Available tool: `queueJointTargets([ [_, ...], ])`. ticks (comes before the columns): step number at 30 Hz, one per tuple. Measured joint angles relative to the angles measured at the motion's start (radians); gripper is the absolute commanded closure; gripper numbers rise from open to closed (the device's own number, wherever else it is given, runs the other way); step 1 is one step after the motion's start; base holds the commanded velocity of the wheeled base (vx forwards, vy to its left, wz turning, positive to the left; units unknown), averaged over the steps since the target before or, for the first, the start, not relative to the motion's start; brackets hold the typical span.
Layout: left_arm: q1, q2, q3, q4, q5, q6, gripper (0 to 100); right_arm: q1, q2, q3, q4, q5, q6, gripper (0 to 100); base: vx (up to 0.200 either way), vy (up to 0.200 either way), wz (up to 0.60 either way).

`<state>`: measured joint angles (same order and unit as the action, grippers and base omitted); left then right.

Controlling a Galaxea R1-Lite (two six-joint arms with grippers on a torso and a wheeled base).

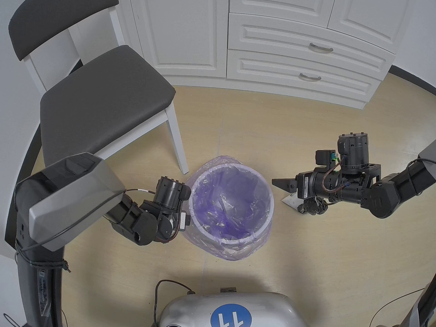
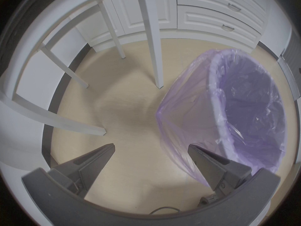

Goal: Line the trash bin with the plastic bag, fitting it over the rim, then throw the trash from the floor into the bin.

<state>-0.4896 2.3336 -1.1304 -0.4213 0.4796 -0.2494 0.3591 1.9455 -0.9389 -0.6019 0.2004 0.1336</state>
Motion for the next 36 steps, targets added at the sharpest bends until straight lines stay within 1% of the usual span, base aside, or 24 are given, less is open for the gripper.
queueJointTargets([
  [7, 0.036, 0.141, -0.173, 0.023, -0.028, 0.034, 0, -0.036, 0.045, -0.040, -0.001, 0.002, 0.025, 0, 0.000, 0.000, 0.00],
  [12, 0.068, 0.228, -0.302, 0.077, -0.037, 0.042, 0, -0.057, 0.073, -0.058, -0.004, 0.003, 0.038, 0, 0.000, 0.000, 0.00],
  [17, 0.086, 0.280, -0.374, 0.116, -0.060, 0.031, 0, -0.078, 0.103, -0.077, -0.002, 0.003, 0.043, 0, 0.000, 0.000, 0.00],
  [20, 0.090, 0.296, -0.389, 0.118, -0.066, 0.024, 0, -0.082, 0.120, -0.085, -0.002, 0.003, 0.043, 0, 0.000, 0.000, 0.00],
  [27, 0.090, 0.310, -0.402, 0.117, -0.068, -0.030, 0, -0.084, 0.186, -0.112, 0.000, 0.002, 0.043, 0, 0.000, 0.000, 0.00],
  [31, 0.086, 0.275, -0.357, 0.110, -0.073, -0.043, 0, -0.084, 0.226, -0.131, 0.000, 0.001, 0.043, 0, 0.000, 0.000, 0.00],
  [36, 0.088, 0.184, -0.263, 0.104, -0.087, -0.051, 0, -0.083, 0.296, -0.180, 0.001, 0.001, 0.051, 0, 0.000, 0.000, 0.00],
])
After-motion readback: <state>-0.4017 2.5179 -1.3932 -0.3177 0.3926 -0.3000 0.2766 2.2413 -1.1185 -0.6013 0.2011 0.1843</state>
